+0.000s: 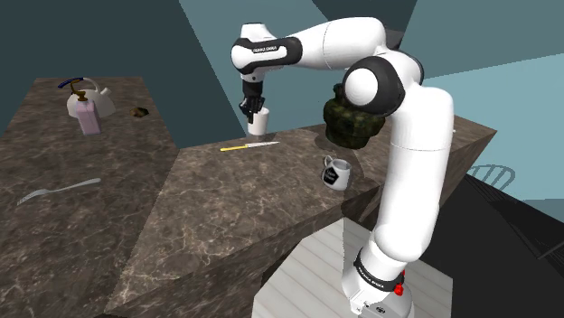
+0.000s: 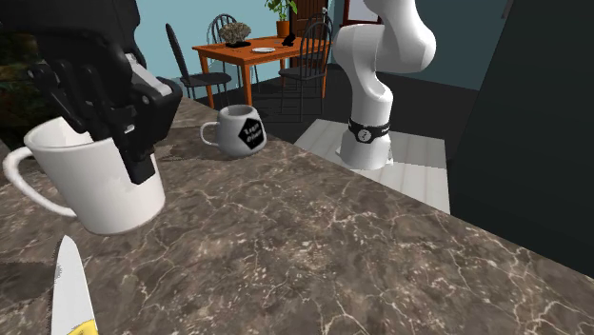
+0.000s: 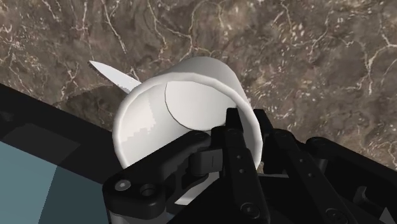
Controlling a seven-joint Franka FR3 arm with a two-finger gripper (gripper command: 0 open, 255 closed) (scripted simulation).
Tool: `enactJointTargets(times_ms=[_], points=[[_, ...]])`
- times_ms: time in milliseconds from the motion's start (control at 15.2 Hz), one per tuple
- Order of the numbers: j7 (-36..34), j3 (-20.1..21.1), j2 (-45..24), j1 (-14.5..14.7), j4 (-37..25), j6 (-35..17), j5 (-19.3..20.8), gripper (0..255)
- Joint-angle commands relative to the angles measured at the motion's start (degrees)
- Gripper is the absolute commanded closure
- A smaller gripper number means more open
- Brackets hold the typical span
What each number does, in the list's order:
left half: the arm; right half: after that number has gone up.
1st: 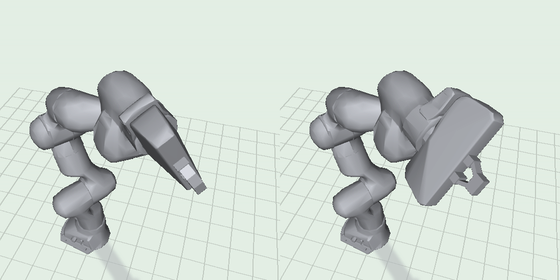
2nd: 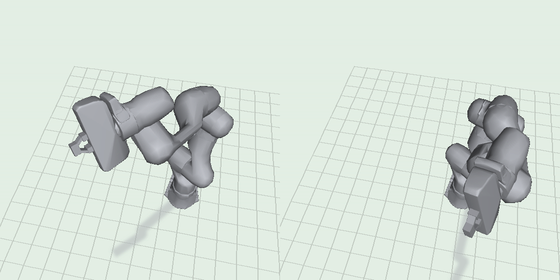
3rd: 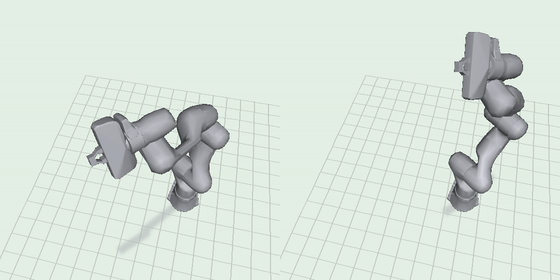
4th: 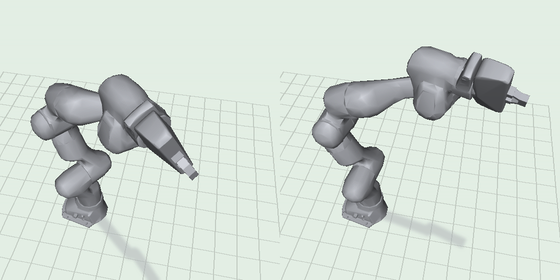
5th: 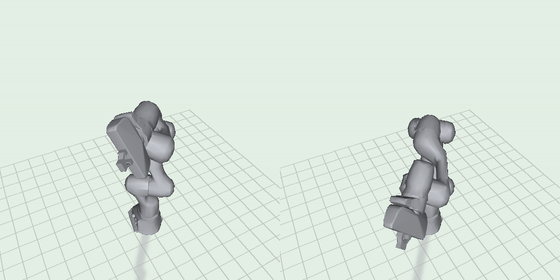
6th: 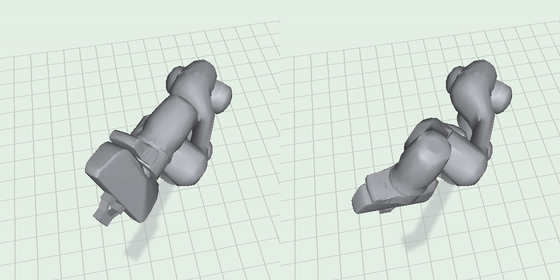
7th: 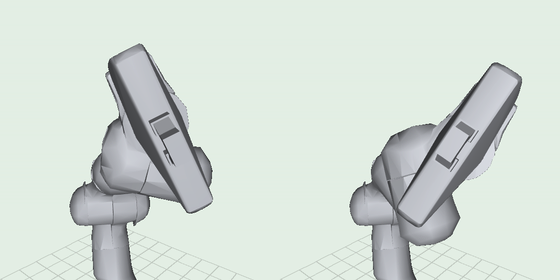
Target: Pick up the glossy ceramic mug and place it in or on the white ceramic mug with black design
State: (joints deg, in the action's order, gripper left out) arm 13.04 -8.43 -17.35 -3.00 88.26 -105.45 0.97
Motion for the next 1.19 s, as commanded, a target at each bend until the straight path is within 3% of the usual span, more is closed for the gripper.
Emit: enactJointTargets(times_ms=[0,396,1122], points=[[0.1,0.0,0.2,0.0,-1.3,1.4,0.0,255],[0.3,-0.1,0.2,-0.1,-5.5,5.6,0.0,255],[5.5,-3.2,23.0,-3.0,22.3,0.1,3.8,255]])
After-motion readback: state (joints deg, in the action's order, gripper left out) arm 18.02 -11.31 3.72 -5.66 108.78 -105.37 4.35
